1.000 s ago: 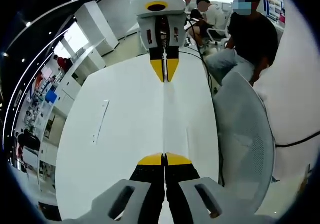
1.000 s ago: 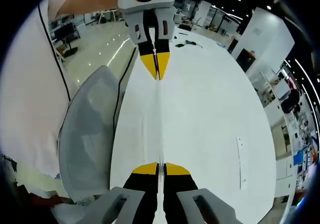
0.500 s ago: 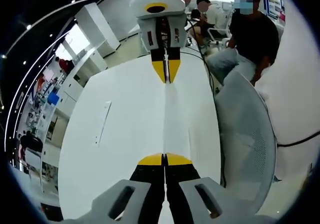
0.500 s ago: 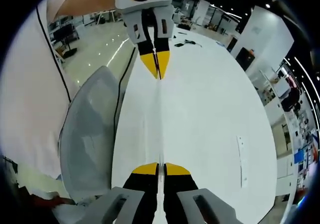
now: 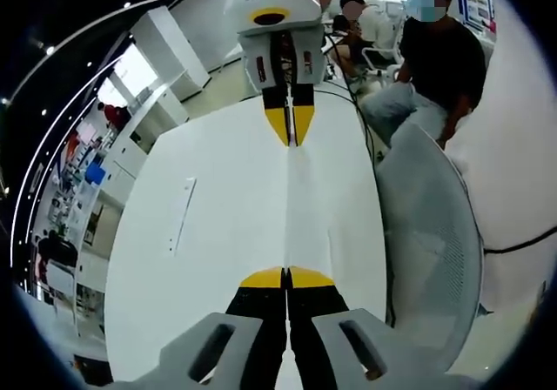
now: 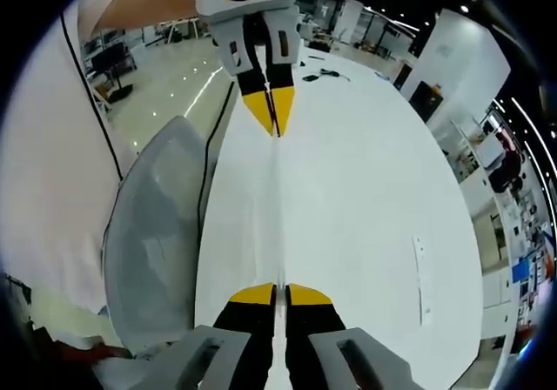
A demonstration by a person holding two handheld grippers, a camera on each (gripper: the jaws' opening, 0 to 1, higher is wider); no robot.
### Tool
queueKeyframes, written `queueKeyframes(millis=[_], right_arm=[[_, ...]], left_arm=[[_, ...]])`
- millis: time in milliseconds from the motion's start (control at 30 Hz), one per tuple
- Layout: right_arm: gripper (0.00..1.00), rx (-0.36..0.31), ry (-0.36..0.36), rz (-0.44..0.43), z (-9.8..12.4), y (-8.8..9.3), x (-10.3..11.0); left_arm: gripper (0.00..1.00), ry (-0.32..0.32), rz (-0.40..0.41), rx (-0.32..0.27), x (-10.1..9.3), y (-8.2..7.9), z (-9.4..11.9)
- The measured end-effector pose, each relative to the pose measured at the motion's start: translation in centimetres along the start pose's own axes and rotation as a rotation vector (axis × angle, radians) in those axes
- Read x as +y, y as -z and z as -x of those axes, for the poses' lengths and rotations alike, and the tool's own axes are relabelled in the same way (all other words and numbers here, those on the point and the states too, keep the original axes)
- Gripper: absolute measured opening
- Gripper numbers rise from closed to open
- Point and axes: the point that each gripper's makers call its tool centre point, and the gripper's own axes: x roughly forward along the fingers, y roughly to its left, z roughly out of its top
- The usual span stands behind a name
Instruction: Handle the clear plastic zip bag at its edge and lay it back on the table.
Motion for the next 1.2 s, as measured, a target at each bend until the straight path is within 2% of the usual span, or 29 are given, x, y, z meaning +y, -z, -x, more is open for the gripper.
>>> queueKeyframes(millis=[300,600,767,1200], right_arm=[[0.0,-0.003,0.009,-0.006,0.0,0.4,-0.6],[0.0,0.014,-0.005,-0.025,-0.1,1.0,-0.2],[0.05,0.011,0.001,-0.04,0.0,1.2,-0.5],[0.08,-0.024,-0.001,-0.035,0.4,-0.2,-0.6]], left_arm=[[0.0,-0.002,-0.01,0.001,-0.3,-0.4,0.0],[0.0,-0.008,-0.015,0.002,-0.6,-0.7,0.2],[0.0,-0.013,-0.014,0.0,-0.5,-0.8,0.4],[0.0,-0.013,-0.02,0.001,-0.5,-0.9,0.3]])
